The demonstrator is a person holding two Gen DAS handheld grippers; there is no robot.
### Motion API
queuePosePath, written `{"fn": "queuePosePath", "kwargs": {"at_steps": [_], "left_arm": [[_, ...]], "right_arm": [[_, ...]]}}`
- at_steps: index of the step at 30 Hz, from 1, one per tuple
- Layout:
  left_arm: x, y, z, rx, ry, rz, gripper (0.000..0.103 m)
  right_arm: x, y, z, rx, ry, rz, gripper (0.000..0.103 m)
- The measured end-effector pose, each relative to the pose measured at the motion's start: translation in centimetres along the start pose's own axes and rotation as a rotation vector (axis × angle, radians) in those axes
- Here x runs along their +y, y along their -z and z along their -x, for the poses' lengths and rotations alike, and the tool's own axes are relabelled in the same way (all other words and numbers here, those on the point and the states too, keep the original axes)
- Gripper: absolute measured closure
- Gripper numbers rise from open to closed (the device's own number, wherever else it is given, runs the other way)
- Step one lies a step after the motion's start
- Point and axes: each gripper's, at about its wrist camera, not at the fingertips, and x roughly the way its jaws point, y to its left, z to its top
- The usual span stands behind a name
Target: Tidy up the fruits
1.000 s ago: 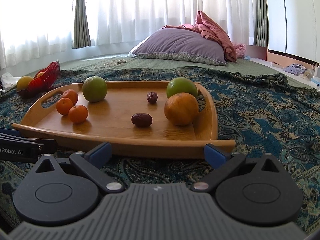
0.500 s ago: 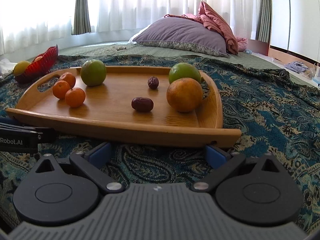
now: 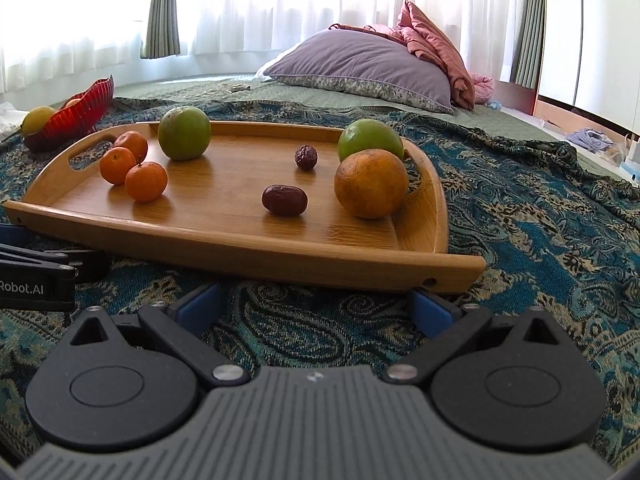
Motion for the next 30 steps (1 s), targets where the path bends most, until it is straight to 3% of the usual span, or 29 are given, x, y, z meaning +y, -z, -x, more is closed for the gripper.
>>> {"fn": "queuePosePath", "kwargs": {"at_steps": [30], "left_arm": [[0.24, -0.21, -0.12, 0.019, 0.007, 0.018, 0.0]], "right_arm": [[0.12, 0.04, -0.07, -0.001, 0.002, 0.002, 0.0]]}}
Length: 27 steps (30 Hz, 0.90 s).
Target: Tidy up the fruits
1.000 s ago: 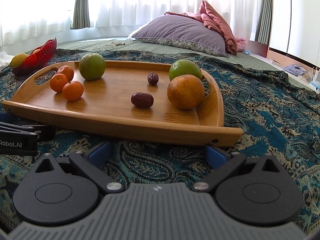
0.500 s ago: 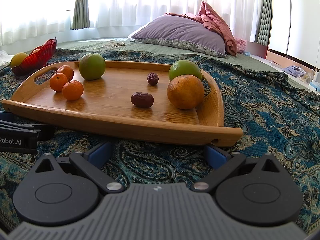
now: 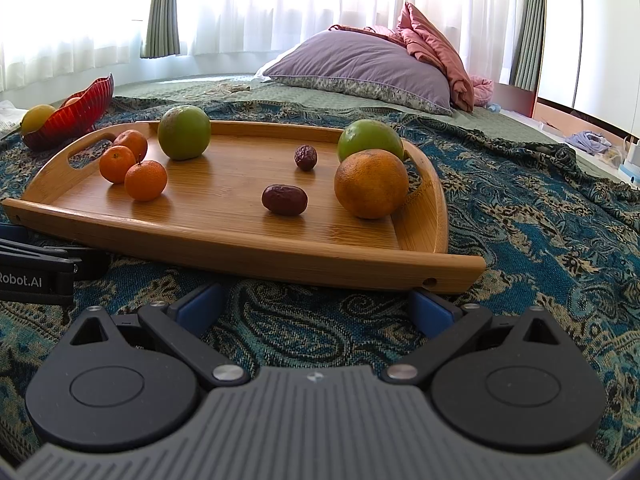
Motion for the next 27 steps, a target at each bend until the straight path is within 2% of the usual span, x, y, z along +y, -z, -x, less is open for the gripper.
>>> {"fn": "queuePosePath", "kwargs": {"at_steps": [27], "left_arm": [[-0.1, 0.25, 0.09, -0.006, -0.003, 0.001, 0.0]], "right_arm": [[0.0, 0.02, 0.01, -0.001, 0.0, 0.0, 0.0]]}}
